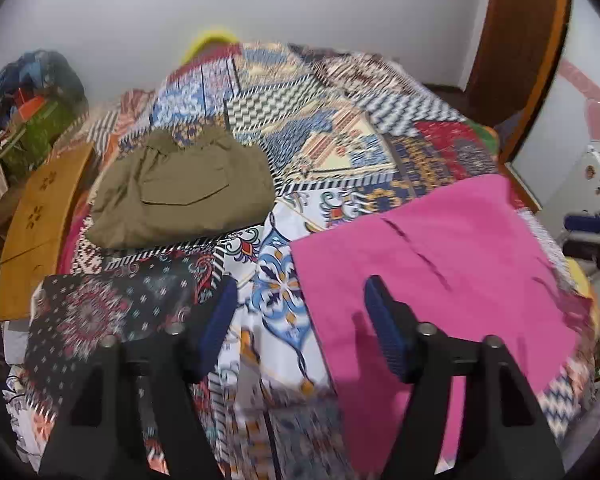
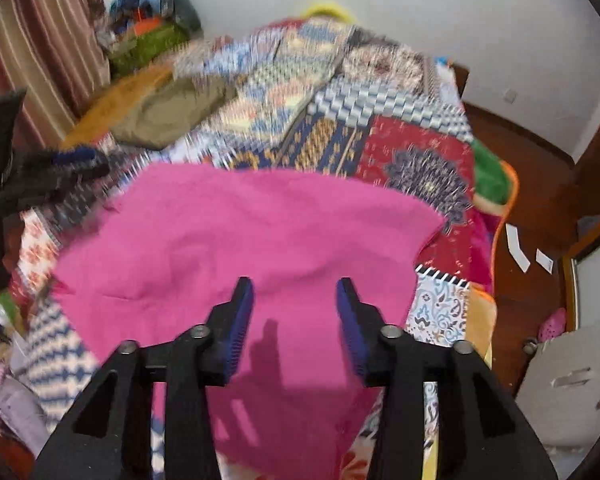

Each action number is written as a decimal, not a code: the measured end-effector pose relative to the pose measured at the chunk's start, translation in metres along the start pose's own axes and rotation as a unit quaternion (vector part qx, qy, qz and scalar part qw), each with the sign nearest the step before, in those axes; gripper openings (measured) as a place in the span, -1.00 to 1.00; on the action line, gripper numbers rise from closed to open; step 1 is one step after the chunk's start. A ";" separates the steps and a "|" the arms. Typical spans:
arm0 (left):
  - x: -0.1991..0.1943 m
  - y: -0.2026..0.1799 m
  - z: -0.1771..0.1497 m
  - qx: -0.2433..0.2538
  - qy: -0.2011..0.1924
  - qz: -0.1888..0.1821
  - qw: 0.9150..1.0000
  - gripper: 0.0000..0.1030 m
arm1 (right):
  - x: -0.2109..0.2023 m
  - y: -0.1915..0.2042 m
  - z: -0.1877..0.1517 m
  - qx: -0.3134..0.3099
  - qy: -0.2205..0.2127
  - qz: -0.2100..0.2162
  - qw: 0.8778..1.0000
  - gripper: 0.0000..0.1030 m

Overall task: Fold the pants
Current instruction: 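Fold the pink pants over again with both tools and release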

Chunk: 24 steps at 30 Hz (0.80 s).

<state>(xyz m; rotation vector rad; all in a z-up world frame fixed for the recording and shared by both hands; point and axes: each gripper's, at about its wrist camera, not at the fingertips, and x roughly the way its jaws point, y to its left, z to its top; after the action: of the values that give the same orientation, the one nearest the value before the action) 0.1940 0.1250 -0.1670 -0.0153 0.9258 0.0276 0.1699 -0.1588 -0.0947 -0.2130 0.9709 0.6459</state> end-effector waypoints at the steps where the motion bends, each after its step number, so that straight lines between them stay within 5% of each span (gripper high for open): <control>1: -0.009 -0.001 -0.003 -0.002 -0.004 -0.003 1.000 0.40 | -0.007 0.004 -0.001 0.000 -0.010 0.002 1.000 -0.09; 14: -0.068 -0.038 -0.068 -0.043 -0.016 -0.025 0.999 0.70 | -0.021 0.062 -0.025 -0.022 -0.059 0.035 0.997 -0.06; 24: -0.044 -0.046 -0.115 -0.071 0.043 -0.051 0.995 0.68 | 0.031 0.063 -0.064 -0.026 0.023 0.043 0.998 0.00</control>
<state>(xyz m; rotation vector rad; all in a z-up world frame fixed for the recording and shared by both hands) 0.0774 0.0757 -0.2012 -0.1974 1.0059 -0.0011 0.1001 -0.1245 -0.1490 -0.2332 1.0126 0.7485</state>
